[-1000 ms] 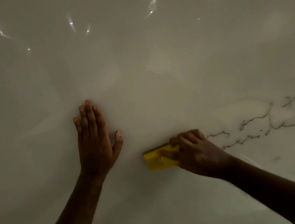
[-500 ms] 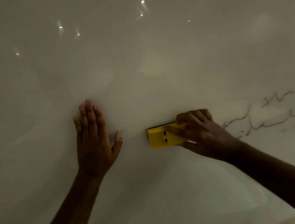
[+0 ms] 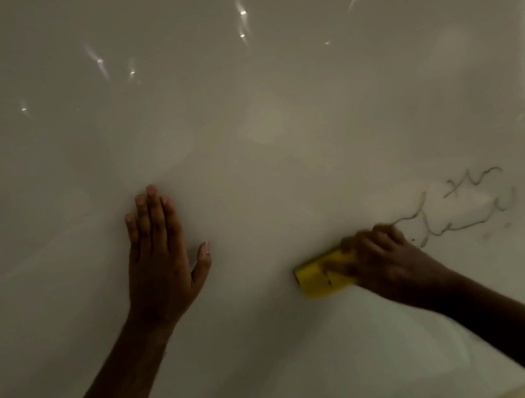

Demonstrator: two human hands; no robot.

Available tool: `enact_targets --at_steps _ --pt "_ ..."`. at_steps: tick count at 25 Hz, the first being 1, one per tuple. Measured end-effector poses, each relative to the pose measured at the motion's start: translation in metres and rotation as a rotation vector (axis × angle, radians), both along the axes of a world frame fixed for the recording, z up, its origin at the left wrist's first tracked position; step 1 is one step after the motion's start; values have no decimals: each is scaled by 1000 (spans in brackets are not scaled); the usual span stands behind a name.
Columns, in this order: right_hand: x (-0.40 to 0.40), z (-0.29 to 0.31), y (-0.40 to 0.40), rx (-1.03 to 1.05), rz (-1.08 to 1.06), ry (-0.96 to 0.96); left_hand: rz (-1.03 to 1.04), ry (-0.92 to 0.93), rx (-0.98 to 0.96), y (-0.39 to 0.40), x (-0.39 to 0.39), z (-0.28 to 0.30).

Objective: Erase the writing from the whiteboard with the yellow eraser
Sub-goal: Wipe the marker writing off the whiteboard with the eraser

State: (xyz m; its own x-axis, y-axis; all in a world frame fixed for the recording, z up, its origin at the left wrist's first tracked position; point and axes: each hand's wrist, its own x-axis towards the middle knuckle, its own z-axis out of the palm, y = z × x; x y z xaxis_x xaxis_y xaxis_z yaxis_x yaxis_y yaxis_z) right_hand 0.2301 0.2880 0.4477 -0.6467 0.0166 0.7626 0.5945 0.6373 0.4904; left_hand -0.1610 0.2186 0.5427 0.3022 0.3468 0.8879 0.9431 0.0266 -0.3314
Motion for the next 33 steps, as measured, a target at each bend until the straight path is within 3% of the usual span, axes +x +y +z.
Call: enact_targets --at_steps 4,9,12,20,27,30,33 --pt "-11 59 2 -34 -29 157 4 -9 9 5 13 4" --pt "-3 -33 -3 -10 -36 -70 -21 -26 10 9 29 4" --pt "24 -62 -1 -34 -73 -75 -45 -23 5 9 34 3" --pt "30 59 17 -38 -116 385 -14 -6 21 17 57 5" --pt "27 -59 2 -94 -81 93 -14 33 14 20 65 10" --pt "46 -49 11 -150 -140 246 -11 31 20 21 68 11" --pt "66 -5 22 -224 -188 602 -2 18 23 21 71 11"
